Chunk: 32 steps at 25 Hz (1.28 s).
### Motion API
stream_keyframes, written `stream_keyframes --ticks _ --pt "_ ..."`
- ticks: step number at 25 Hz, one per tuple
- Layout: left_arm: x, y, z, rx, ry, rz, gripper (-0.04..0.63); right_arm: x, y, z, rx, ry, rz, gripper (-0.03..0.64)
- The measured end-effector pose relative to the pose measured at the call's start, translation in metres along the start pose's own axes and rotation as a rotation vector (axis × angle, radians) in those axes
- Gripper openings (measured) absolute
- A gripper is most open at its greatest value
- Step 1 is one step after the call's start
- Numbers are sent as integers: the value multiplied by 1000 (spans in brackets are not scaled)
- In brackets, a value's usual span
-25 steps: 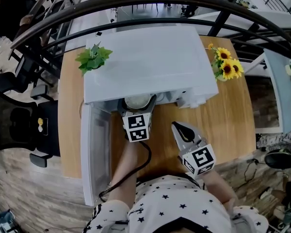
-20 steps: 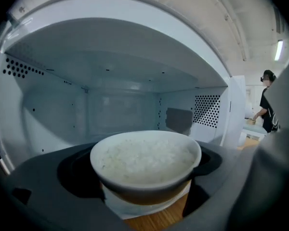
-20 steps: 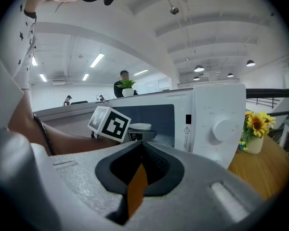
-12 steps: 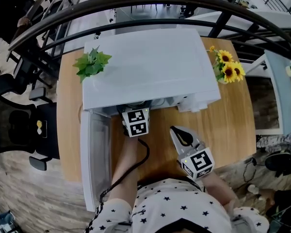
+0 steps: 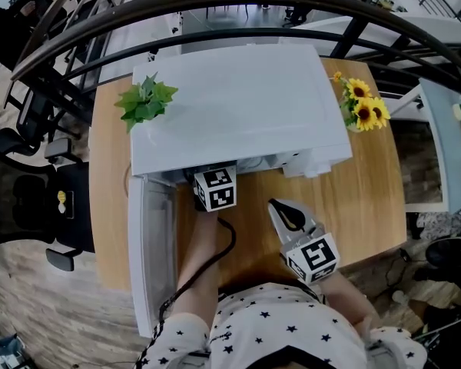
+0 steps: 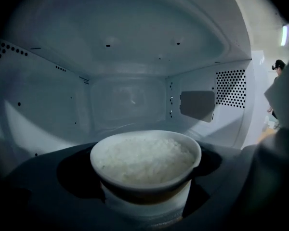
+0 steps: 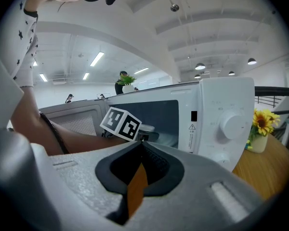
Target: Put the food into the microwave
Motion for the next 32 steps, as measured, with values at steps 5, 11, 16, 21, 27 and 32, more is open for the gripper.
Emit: stream_keyframes --ticks 5,11,16,21,27,32 --pt "2 3 2 -3 36 -19 522 -1 -1 -1 5 0 3 6" --pt "3 8 3 -13 52 -61 522 -1 -3 -1 16 1 8 6" --pt "3 9 7 -32 99 -69 522 -2 -5 -3 25 5 15 6" --pt "3 9 7 -34 102 -73 522 -1 -10 -5 34 10 25 6" --pt "5 5 6 -45 73 -99 522 0 -18 -7 50 20 33 6" --pt "6 -2 5 -44 74 -102 522 0 -22 -10 49 17 47 6"
Point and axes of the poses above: the fingertips, and each gripper's own axes: y forward along the fingers, z to its right, x out of its underside, the point moved 9 cm from there along -y, backward along the fingers, and after that the axes turned 9 degrees about -x, right-handed, at the moved point
